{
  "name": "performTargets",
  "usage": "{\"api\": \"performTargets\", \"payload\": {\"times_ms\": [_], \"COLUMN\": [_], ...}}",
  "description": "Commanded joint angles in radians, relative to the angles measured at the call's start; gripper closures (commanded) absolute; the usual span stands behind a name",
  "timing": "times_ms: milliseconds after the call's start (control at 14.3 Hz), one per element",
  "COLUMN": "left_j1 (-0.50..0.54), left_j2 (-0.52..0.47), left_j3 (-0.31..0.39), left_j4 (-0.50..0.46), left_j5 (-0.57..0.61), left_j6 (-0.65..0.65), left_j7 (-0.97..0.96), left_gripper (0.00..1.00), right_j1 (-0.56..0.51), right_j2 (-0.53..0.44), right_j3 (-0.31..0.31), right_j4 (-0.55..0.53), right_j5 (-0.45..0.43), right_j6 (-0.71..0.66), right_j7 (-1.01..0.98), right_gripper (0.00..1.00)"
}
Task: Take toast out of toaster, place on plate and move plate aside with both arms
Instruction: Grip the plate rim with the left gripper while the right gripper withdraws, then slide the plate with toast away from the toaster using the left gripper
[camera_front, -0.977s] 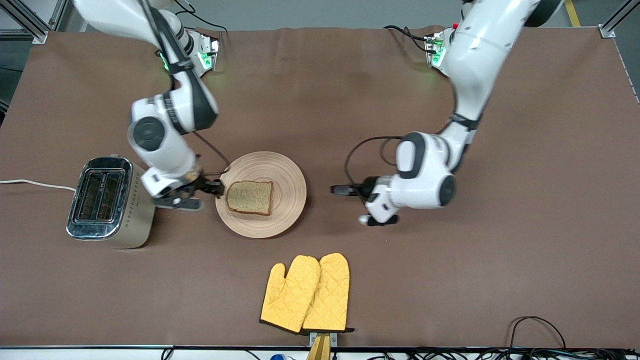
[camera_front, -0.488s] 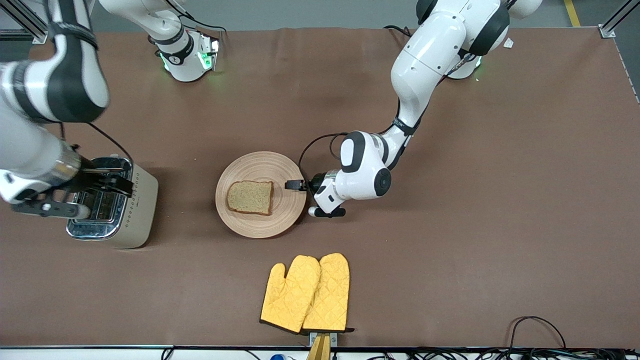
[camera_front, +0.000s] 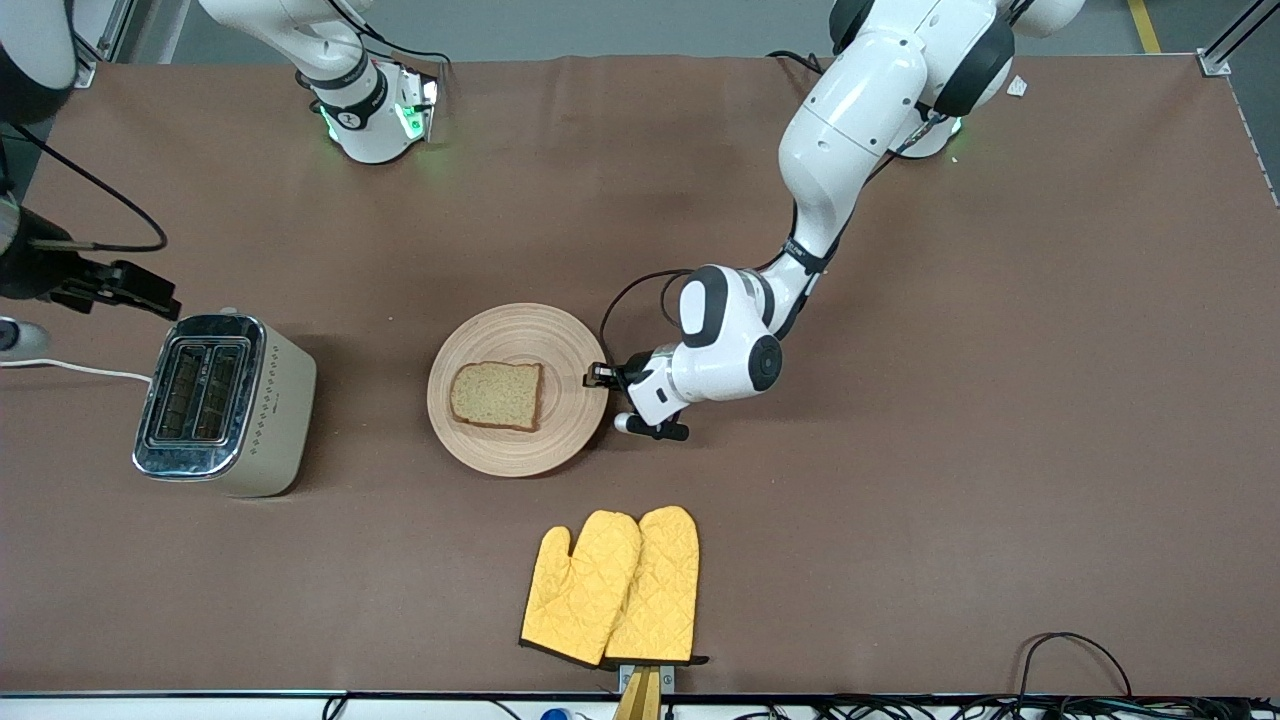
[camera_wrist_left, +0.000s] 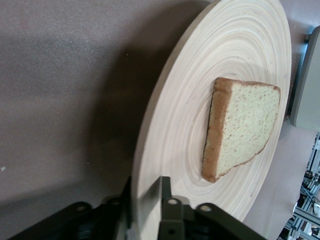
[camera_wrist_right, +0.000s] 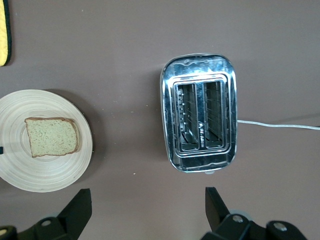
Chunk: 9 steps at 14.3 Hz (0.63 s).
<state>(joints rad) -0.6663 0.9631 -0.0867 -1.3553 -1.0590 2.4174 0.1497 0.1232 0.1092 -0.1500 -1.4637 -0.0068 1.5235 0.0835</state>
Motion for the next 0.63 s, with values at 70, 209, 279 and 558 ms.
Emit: {"api": "performTargets", "payload": {"times_ms": [70,209,279,558], "left_j1": [0.008,0.057,0.082,0.318], "left_j2": [-0.007,-0.087,-0.124,-0.233], "left_j3": [-0.001,0.004,0.008,0.005], "left_j4": [0.010,-0.014,-0.021,-0.012], "left_j5": [-0.010,-0.007,-0.003,0.112], "left_j6": [0.048,0.008,-0.038,-0.341], "left_j7": [0.065,0.054,0.054,0.068], "left_gripper": [1.00,1.00,1.00,1.00], "right_j1": [-0.031,-0.027,-0.024,-0.132], "right_j2": [-0.032,-0.058,-0.059,-0.057], "right_j3": [0.020,0.024,0.026,0.155], "right_j4": [-0.038,-0.035,-0.027,-0.029], "right_j5": [0.007,0.008,0.007,-0.002], "right_j6": [0.009,0.001,-0.002,0.000], "right_j7": [-0.004,-0.007,-0.008,-0.010], "right_gripper": [0.00,0.00,0.00,0.00]}}
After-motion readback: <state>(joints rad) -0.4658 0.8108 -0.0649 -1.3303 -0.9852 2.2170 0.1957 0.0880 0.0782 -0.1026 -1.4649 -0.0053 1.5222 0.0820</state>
